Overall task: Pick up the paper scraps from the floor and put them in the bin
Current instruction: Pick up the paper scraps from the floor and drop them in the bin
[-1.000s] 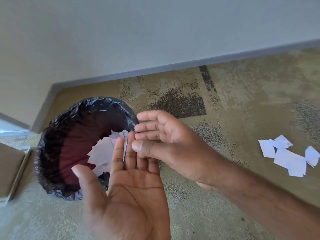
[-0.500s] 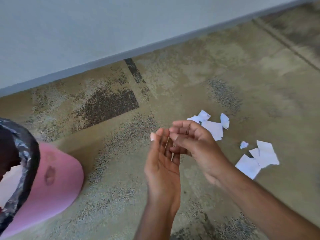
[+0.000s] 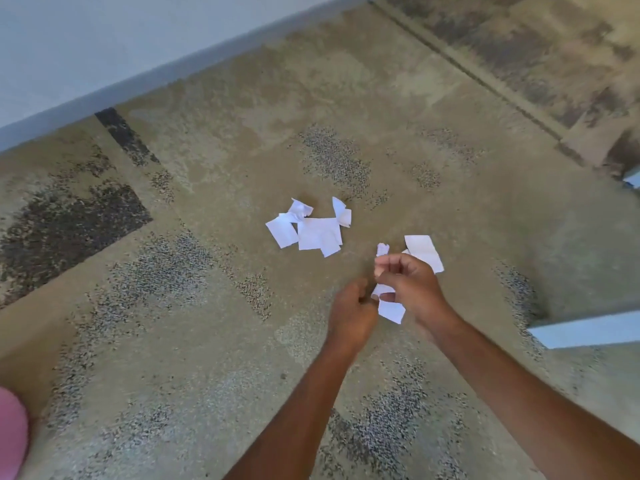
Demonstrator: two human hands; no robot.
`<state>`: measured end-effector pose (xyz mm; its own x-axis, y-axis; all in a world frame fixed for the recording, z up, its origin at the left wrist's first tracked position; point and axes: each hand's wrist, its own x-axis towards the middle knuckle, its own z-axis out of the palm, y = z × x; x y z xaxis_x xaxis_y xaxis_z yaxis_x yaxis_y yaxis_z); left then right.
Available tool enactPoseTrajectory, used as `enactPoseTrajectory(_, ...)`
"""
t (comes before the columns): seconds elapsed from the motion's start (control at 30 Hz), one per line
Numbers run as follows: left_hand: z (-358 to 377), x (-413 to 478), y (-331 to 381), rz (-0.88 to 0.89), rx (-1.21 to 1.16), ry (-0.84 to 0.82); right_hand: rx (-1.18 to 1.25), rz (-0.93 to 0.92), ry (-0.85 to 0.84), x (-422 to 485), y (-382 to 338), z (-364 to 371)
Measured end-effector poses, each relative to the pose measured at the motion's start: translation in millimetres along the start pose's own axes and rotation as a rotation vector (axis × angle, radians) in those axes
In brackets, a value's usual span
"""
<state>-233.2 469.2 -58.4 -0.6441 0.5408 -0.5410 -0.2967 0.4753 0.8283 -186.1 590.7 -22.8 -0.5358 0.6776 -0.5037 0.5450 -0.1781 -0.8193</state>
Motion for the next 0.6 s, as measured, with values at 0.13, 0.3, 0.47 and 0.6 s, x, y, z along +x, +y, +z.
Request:
enactPoseTrajectory(0.13,30.1,12.8,-10.8,0.13,0.579,0.106,0.02,0.019,0.096,15.4,11.8,-36.3)
enactPoseTrajectory(0.3,58.8,9.7,-7.0,0.209,0.849,0.138,0.082,0.032,0.222,23.0,17.6,-66.2)
enactPoseTrajectory(0.47,61.5,11.6,-8.0,0.223,0.833,0.19,0.085,0.036,0.243,25.2,26.0,-77.4)
enactPoseTrajectory(0.6,47.4,14.5,-8.2,0.254,0.756,0.173,0.08,0.008,0.231,28.4,30.8,-74.2)
